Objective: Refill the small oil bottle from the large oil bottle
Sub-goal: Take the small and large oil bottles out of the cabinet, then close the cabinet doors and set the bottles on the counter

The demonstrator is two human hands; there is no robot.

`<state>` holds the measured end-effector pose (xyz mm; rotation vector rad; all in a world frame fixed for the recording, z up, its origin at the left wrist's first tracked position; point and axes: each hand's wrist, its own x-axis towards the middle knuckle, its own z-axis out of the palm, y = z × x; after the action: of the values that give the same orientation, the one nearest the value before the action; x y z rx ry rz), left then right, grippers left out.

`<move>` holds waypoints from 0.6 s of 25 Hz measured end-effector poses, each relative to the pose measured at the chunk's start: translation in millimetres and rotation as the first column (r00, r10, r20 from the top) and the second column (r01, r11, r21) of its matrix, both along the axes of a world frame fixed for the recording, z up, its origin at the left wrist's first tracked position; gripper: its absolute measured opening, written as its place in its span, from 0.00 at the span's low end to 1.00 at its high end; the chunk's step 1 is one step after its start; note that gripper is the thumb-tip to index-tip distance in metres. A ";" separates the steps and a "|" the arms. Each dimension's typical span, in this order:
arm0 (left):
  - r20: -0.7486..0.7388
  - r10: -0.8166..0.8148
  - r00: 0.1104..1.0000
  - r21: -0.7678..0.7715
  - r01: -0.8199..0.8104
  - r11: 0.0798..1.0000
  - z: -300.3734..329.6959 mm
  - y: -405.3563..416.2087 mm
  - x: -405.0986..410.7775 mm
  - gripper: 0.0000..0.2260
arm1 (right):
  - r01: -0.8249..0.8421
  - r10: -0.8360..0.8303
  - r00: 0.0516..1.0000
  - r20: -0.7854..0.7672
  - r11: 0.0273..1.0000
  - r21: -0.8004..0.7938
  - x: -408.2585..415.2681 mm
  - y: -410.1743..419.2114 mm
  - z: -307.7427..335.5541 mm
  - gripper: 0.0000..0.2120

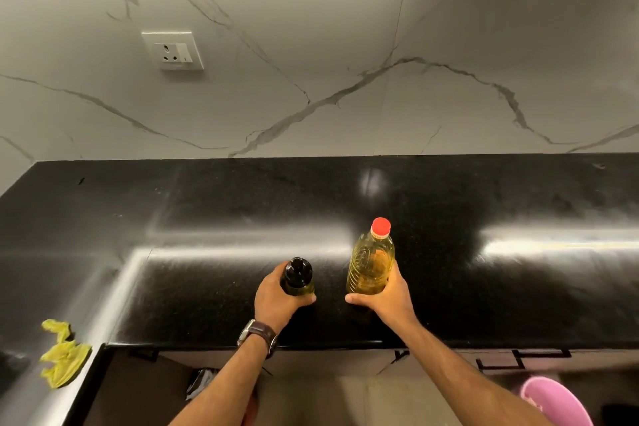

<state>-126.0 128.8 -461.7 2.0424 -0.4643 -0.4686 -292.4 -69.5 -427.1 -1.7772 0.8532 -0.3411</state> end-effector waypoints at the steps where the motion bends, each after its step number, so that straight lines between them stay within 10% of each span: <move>1: -0.004 -0.007 1.000 0.014 0.007 1.000 1.0 2.9 -1.4 0.41 | 0.009 -0.009 1.000 0.029 1.000 -0.004 -4.3 3.9 9.8 0.58; 4: -0.027 0.049 0.998 0.006 -0.049 0.999 10.9 25.5 -8.5 0.60 | 0.193 -0.186 0.967 0.174 0.981 -0.021 -13.1 13.5 66.5 0.66; 7: -0.009 0.196 0.981 -0.091 -0.196 0.976 36.2 56.3 -16.3 0.59 | 0.253 -0.187 0.858 0.478 0.965 -0.077 -6.3 24.6 165.2 0.54; 11: -0.008 0.429 0.903 -0.316 -0.409 0.856 95.6 92.1 -12.5 0.43 | 0.031 0.267 0.677 0.686 0.921 -0.389 5.8 83.5 306.5 0.43; 15: 0.033 0.550 0.835 -0.583 -0.431 0.689 202.7 136.8 -16.8 0.41 | -0.065 0.687 0.506 0.522 0.633 -0.771 18.0 173.1 397.5 0.44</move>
<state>-142.8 265.6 -259.0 1.5456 -0.1190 0.2080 -274.4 103.5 -29.6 -2.0870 -0.4675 -1.1381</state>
